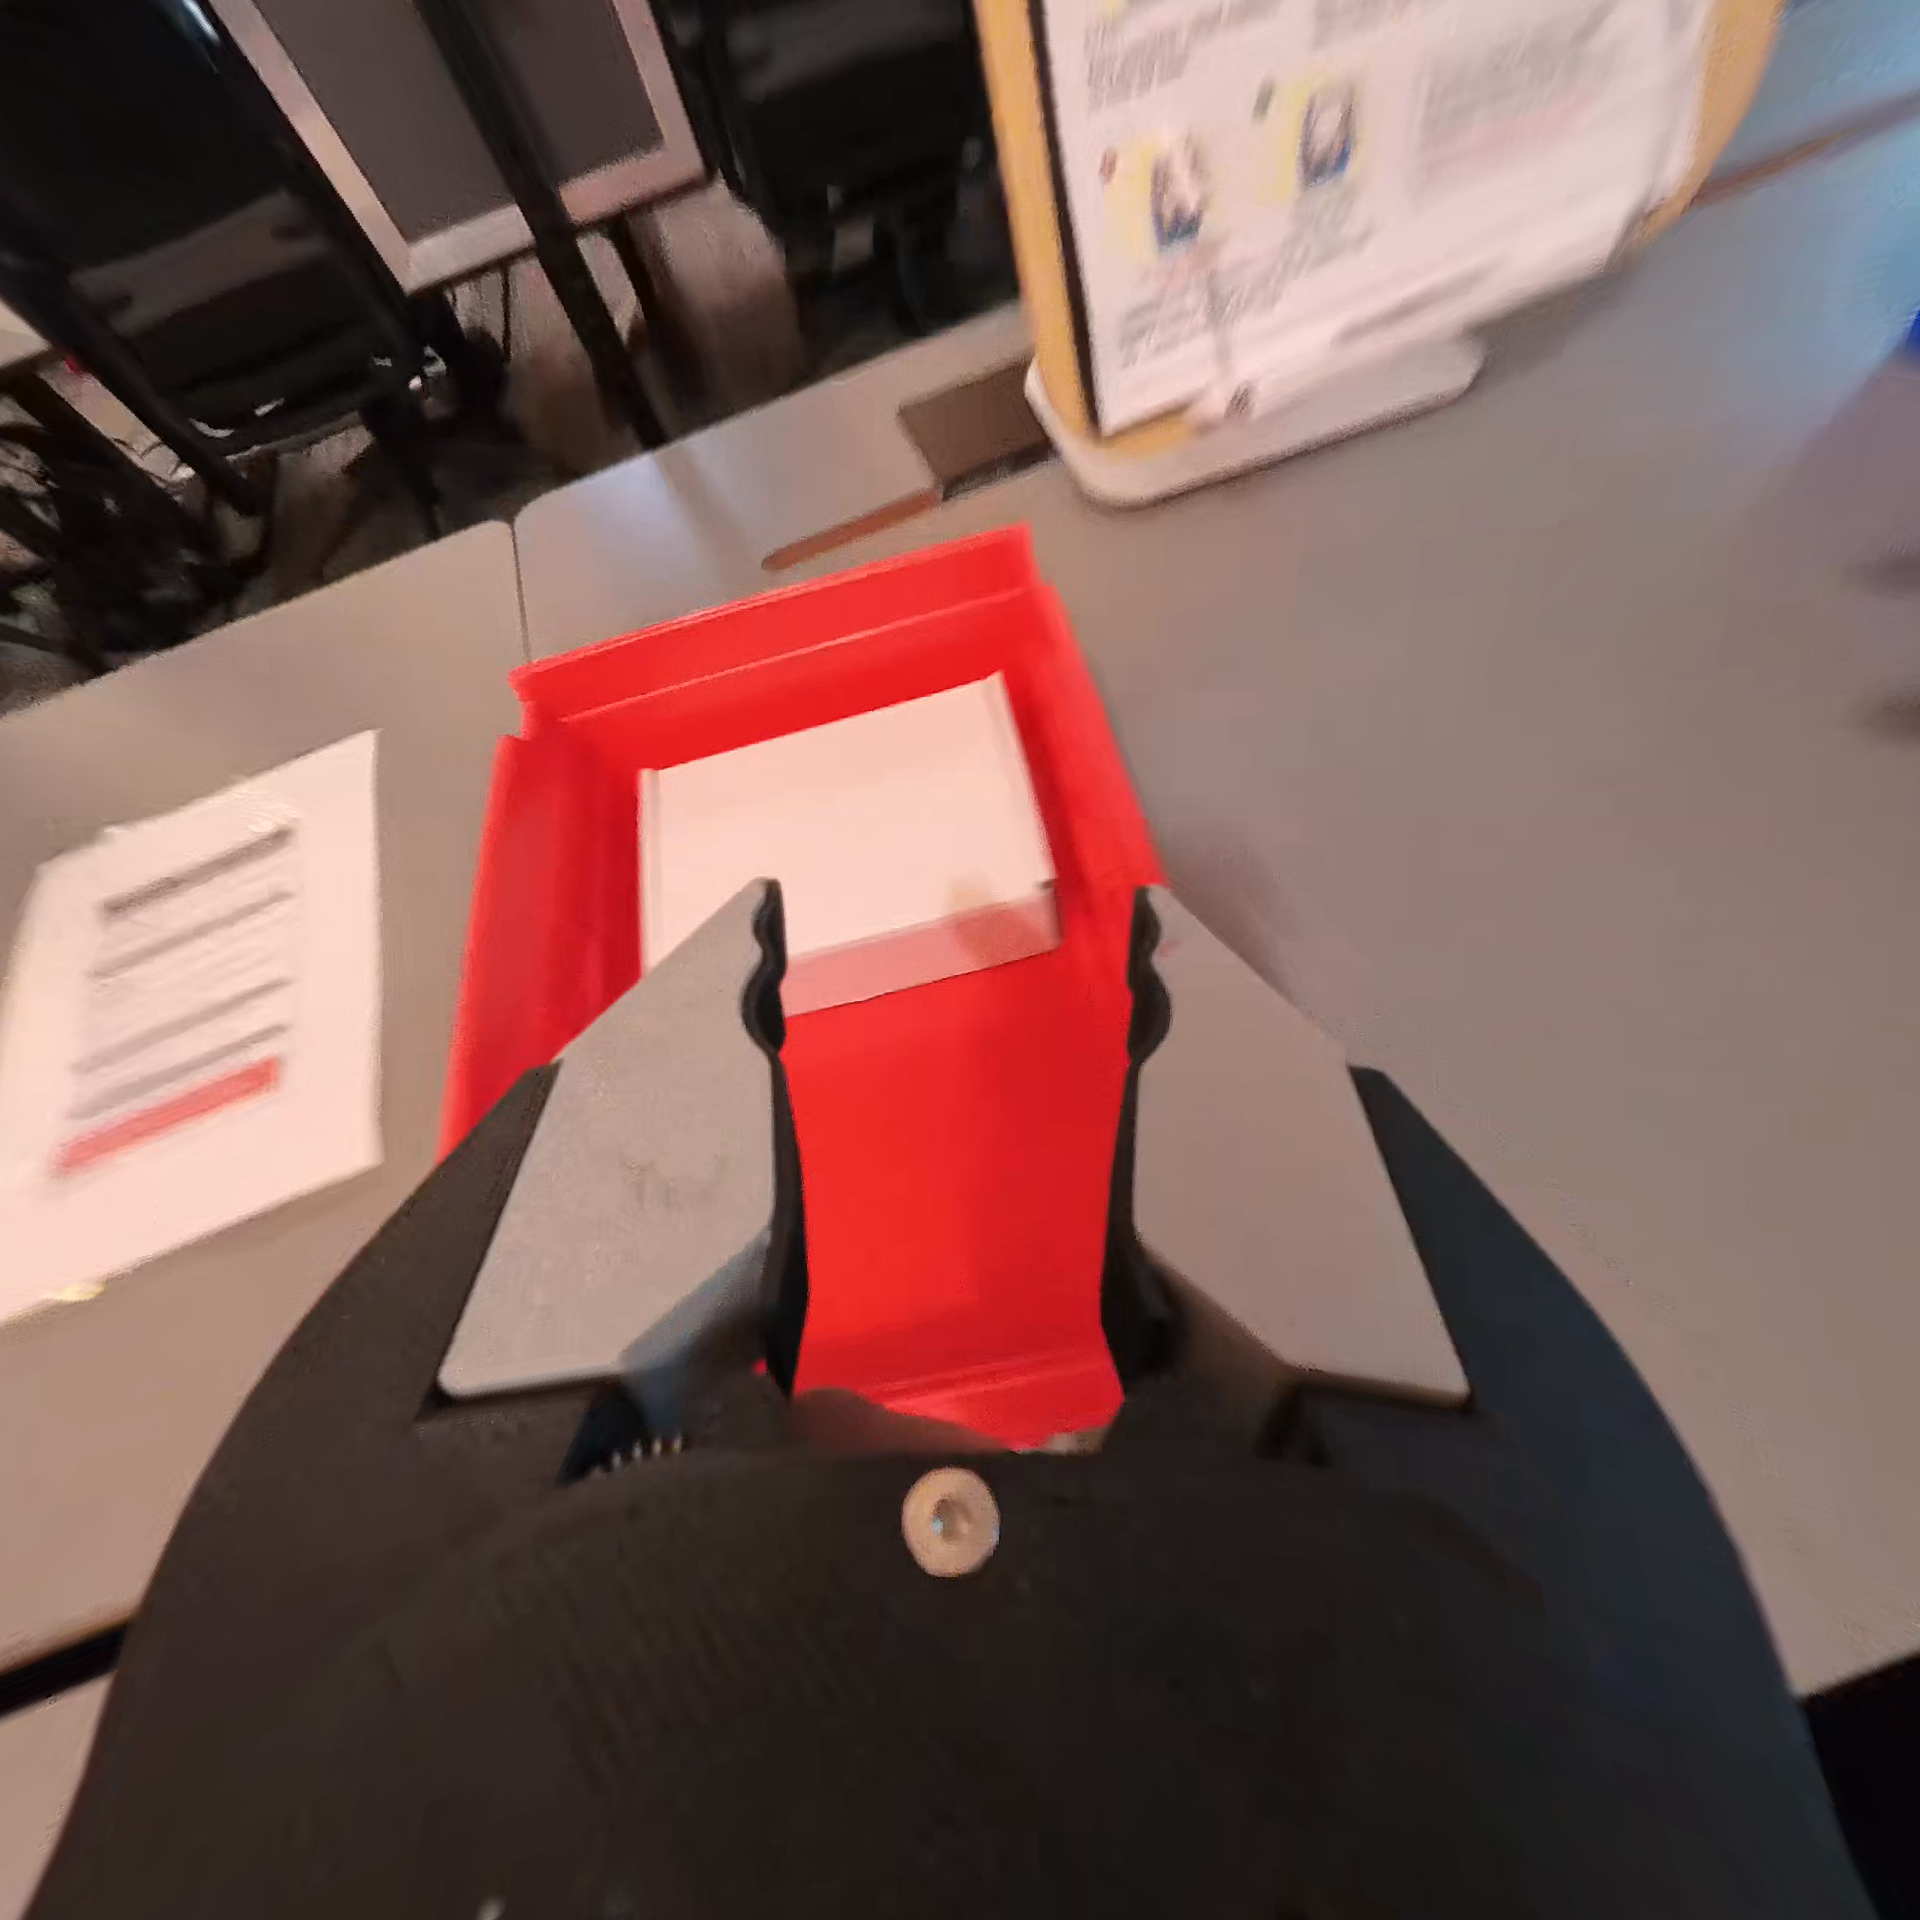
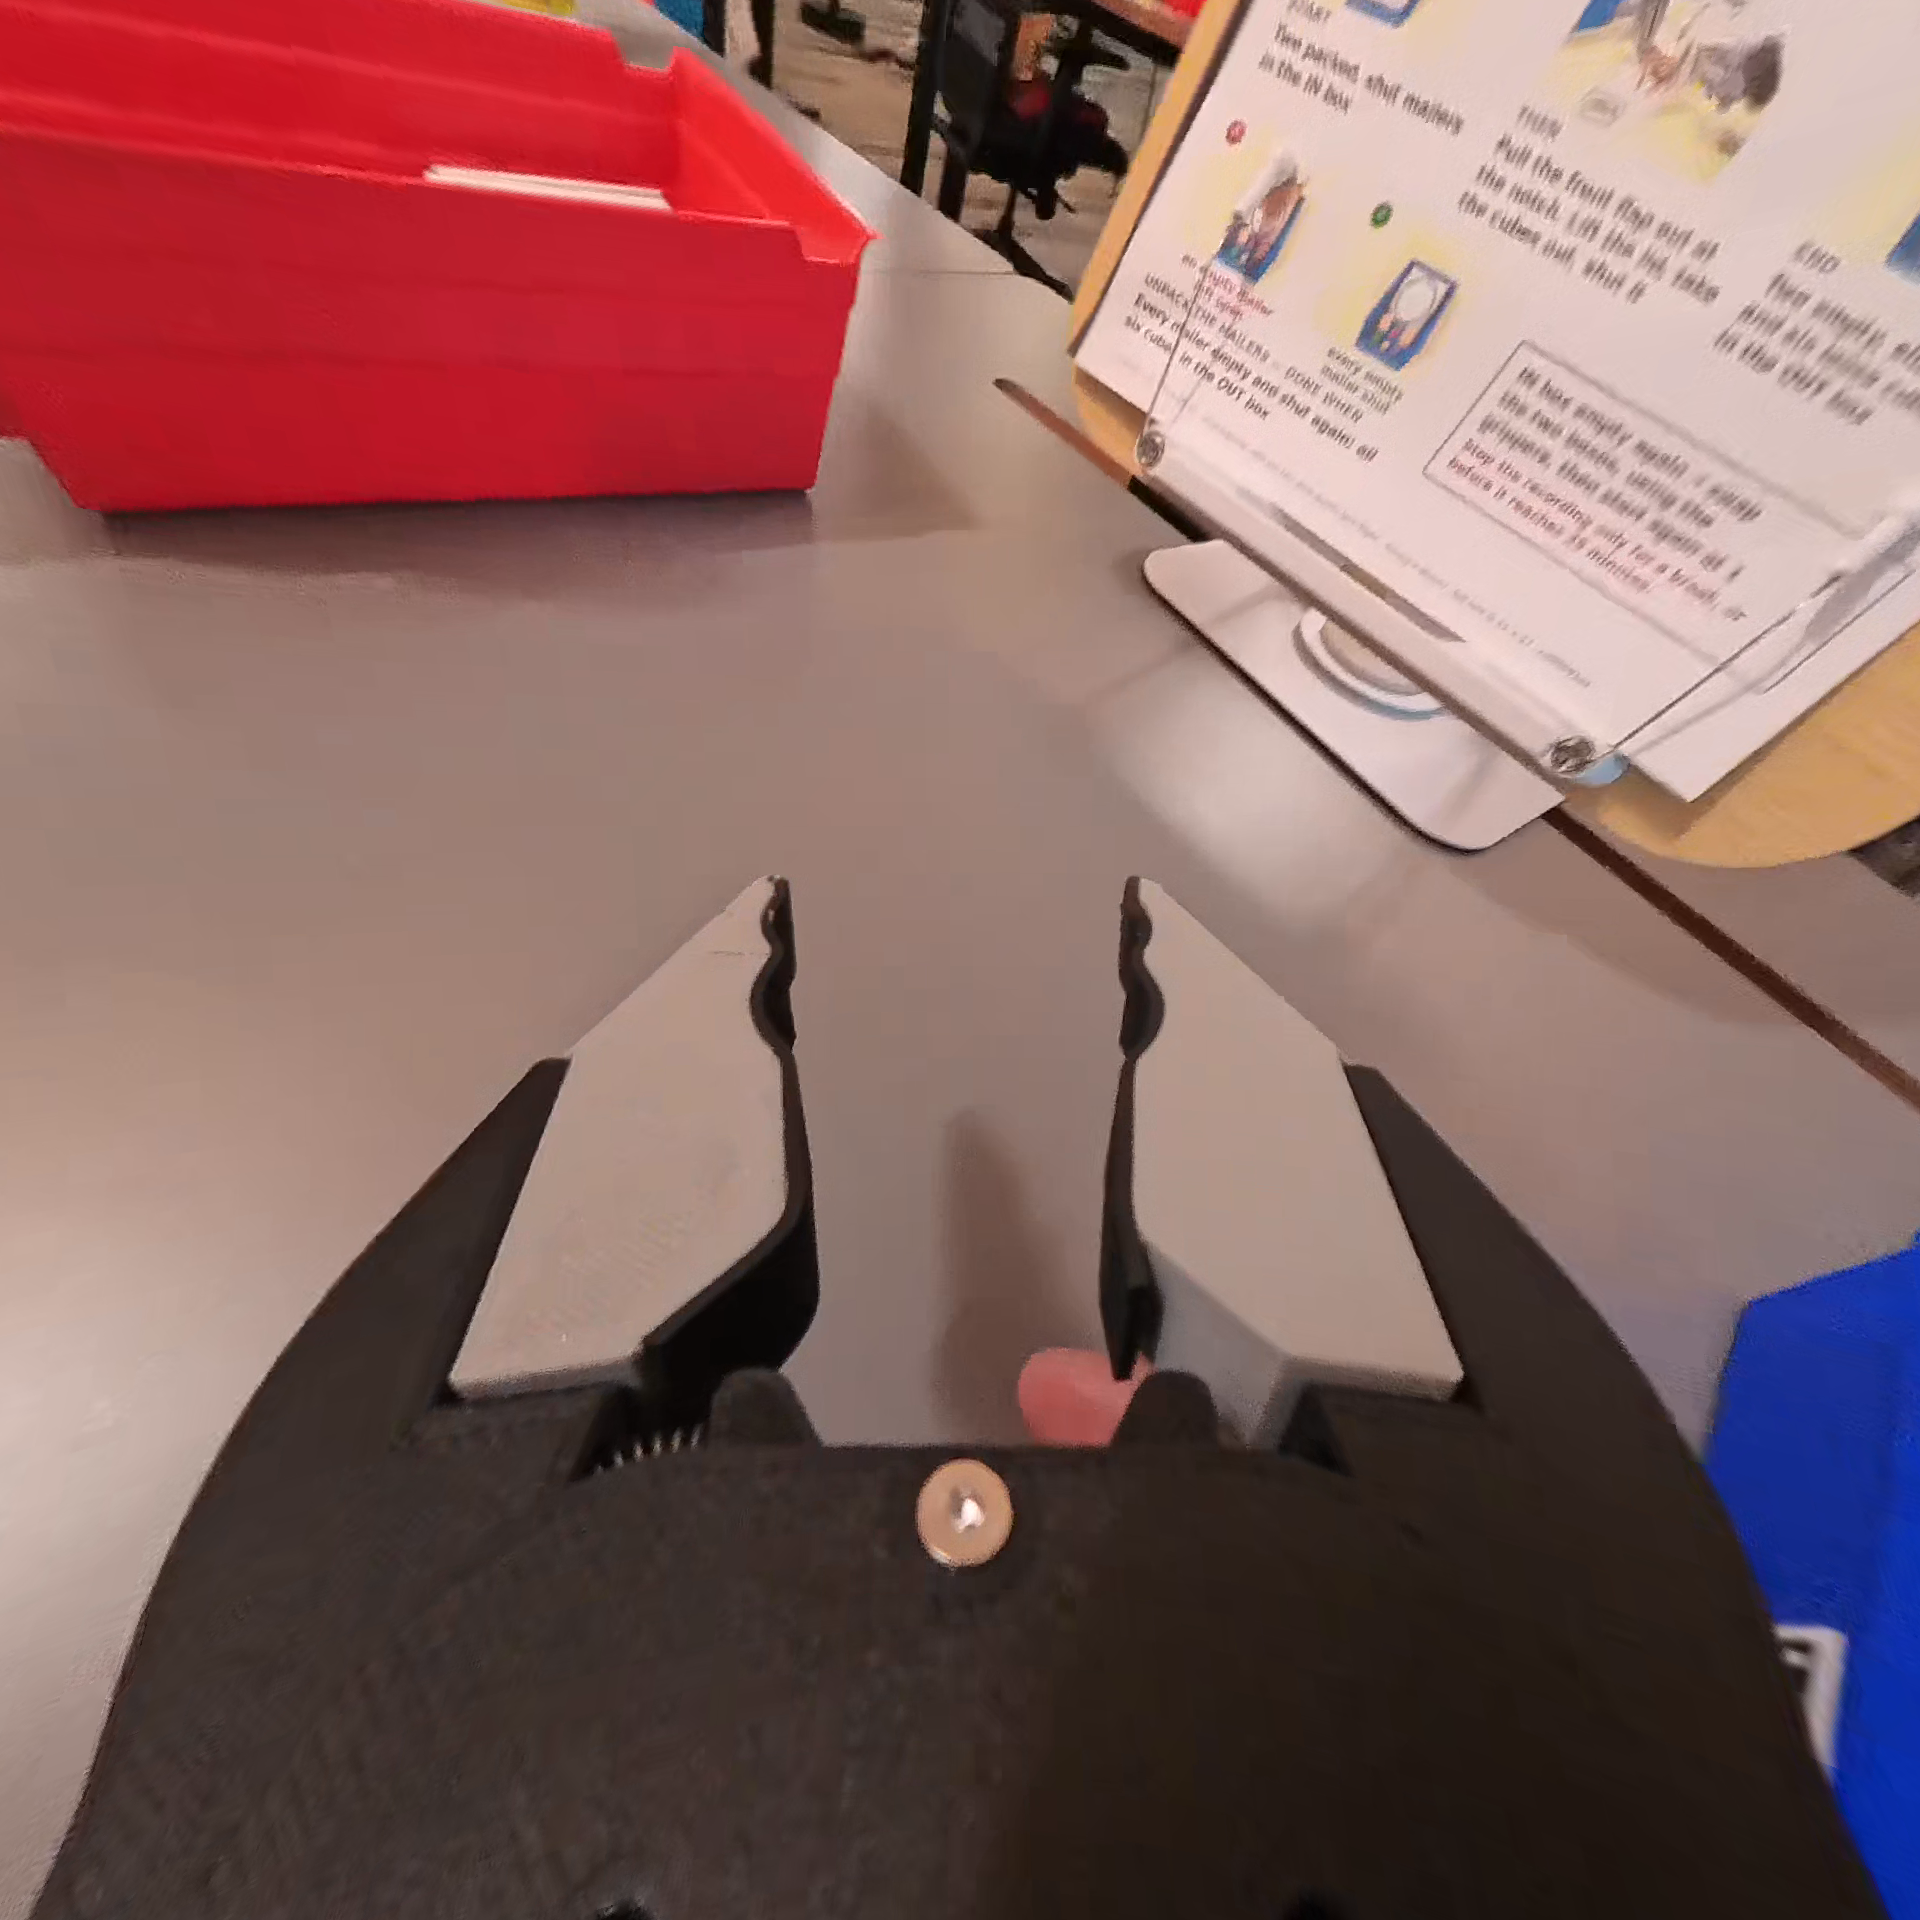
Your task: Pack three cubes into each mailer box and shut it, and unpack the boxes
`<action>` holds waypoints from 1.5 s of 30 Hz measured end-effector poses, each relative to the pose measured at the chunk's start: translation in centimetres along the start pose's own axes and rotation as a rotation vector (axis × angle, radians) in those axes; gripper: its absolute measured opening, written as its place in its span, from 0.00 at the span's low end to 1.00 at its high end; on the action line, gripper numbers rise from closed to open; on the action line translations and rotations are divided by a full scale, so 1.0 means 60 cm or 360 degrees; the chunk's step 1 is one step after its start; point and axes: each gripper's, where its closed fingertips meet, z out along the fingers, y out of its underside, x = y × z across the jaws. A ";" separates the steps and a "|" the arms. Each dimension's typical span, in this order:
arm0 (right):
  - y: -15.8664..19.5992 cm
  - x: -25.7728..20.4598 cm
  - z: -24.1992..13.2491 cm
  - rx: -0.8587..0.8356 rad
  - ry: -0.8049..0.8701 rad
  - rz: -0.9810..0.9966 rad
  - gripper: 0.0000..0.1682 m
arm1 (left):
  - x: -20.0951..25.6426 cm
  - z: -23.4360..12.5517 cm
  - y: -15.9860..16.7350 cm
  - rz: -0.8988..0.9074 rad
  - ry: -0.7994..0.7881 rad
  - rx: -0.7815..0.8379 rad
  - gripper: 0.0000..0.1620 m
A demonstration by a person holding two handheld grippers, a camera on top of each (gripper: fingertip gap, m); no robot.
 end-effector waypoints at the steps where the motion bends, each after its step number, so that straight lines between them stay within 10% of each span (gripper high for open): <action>1: 0.005 -0.001 0.006 -0.0001 -0.0043 0.0051 0.37 | -0.017 0.016 0.005 0.0139 -0.0001 -0.0097 0.39; 10: 0.043 -0.013 0.010 -0.0027 -0.0100 0.0077 0.36 | -0.125 0.167 0.158 0.1031 -0.0076 -0.0891 0.47; 19: 0.075 -0.035 0.035 -0.0163 -0.0198 0.0103 0.36 | -0.127 0.233 0.170 0.1734 -0.0024 -0.0790 0.34; 31: 0.074 -0.035 0.036 -0.0155 -0.0213 0.0124 0.35 | -0.108 0.172 0.160 0.1528 0.0469 -0.1105 0.23; 34: 0.075 -0.039 0.036 -0.0160 -0.0222 0.0102 0.35 | -0.091 0.132 0.144 0.1266 0.0695 -0.1243 0.00; 42: 0.075 -0.041 0.033 -0.0156 -0.0219 0.0085 0.35 | -0.117 0.155 0.095 0.1303 0.0493 -0.1076 0.00; 45: 0.078 -0.042 0.035 -0.0176 -0.0232 0.0091 0.35 | -0.106 0.171 0.098 0.1351 0.0444 -0.0960 0.21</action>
